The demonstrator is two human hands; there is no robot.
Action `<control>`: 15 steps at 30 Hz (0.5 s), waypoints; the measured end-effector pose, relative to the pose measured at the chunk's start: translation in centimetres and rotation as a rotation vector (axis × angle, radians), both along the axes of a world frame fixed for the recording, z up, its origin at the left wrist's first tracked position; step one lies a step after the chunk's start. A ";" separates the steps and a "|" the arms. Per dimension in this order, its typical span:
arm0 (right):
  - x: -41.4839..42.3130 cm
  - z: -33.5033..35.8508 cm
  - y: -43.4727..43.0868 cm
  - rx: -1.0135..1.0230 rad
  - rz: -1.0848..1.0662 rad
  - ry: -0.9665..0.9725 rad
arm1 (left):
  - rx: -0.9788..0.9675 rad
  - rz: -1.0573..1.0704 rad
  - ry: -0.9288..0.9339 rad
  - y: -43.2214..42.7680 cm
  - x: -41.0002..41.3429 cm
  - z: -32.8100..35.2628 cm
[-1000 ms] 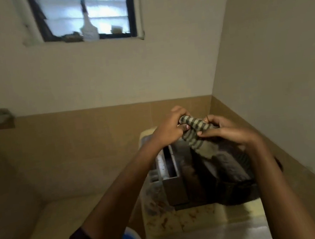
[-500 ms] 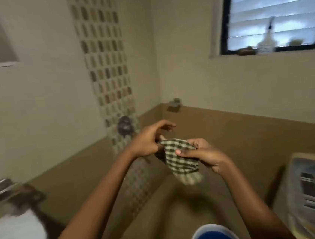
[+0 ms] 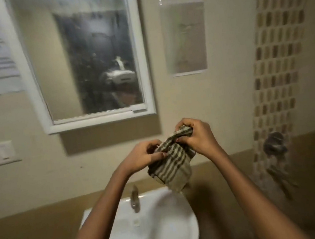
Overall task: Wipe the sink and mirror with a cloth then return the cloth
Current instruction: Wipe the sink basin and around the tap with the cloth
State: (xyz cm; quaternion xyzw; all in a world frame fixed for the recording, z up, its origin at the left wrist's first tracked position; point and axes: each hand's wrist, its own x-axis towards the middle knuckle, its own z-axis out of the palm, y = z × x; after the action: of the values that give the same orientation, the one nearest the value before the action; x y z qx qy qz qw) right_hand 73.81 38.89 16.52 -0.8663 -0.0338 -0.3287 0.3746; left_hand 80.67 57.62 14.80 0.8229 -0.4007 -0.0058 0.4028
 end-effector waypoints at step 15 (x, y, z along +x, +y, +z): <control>11.0 1.9 8.1 0.116 0.112 -0.185 | -0.121 0.230 -0.040 10.1 8.1 0.6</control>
State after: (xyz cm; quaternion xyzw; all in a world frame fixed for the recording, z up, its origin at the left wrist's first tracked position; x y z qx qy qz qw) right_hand 84.82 47.03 18.42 -0.8059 -0.0977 -0.3872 0.4372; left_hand 88.74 67.69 15.43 0.8376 -0.3111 0.0810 0.4416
